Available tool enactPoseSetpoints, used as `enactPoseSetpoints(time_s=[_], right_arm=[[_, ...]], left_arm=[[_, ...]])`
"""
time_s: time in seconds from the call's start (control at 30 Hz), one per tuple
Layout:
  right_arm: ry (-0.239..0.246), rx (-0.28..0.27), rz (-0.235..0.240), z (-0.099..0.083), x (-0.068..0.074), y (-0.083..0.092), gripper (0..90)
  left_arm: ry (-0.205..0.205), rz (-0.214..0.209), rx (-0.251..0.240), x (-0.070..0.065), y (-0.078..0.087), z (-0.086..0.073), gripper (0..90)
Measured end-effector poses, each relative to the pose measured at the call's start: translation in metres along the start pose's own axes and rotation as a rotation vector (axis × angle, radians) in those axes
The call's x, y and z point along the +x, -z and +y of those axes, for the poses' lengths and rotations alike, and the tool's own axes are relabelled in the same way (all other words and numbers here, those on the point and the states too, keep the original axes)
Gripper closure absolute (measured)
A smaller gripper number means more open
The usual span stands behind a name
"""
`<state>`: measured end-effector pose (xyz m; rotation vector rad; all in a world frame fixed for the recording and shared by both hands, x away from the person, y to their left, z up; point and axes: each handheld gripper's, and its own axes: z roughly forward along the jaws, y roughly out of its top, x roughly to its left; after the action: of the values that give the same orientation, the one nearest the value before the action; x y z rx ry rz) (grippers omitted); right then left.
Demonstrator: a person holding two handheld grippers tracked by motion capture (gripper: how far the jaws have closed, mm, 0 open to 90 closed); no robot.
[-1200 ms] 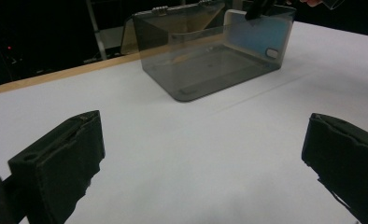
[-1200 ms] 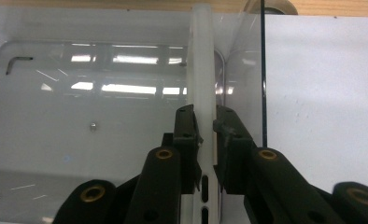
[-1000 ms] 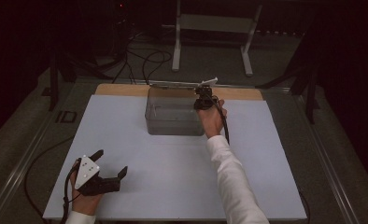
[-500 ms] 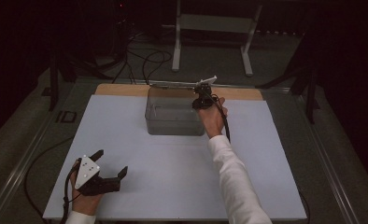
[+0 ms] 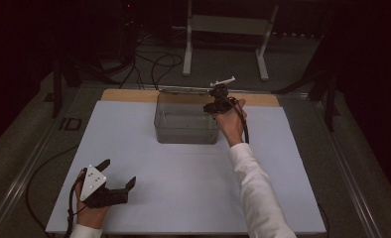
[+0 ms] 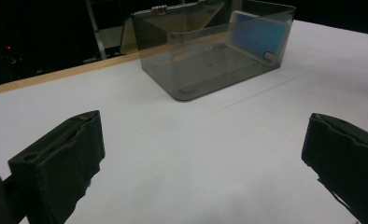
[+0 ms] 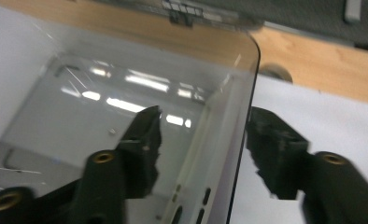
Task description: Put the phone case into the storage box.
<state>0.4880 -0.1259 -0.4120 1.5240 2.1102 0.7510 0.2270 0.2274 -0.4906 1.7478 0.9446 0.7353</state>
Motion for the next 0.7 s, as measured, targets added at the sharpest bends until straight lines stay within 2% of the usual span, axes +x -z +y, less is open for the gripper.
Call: enactPoseSetpoints(time_s=[0.13,0.23,0.33,0.4,0.7], right_arm=[[0.028,-0.043,-0.007,-0.003,0.002,0.006,30.0],[0.070,-0.088,-0.021,-0.006,0.004,0.010,21.7],[0.084,-0.105,-0.004,-0.007,0.006,0.013,17.7],[0.110,-0.113,0.030,-0.009,0.009,0.015,13.3],[0.145,-0.180,0.085,-0.018,0.013,0.027,10.0]], left_arm=[[0.000,0.002,-0.002,0.000,0.000,0.000,0.2],[0.000,0.002,-0.002,0.000,0.000,0.000,0.3],[-0.001,0.002,-0.003,0.000,0.000,0.000,0.2],[-0.001,0.002,-0.002,0.000,0.000,0.000,0.2],[0.000,0.001,-0.001,0.000,0.000,0.000,0.2]])
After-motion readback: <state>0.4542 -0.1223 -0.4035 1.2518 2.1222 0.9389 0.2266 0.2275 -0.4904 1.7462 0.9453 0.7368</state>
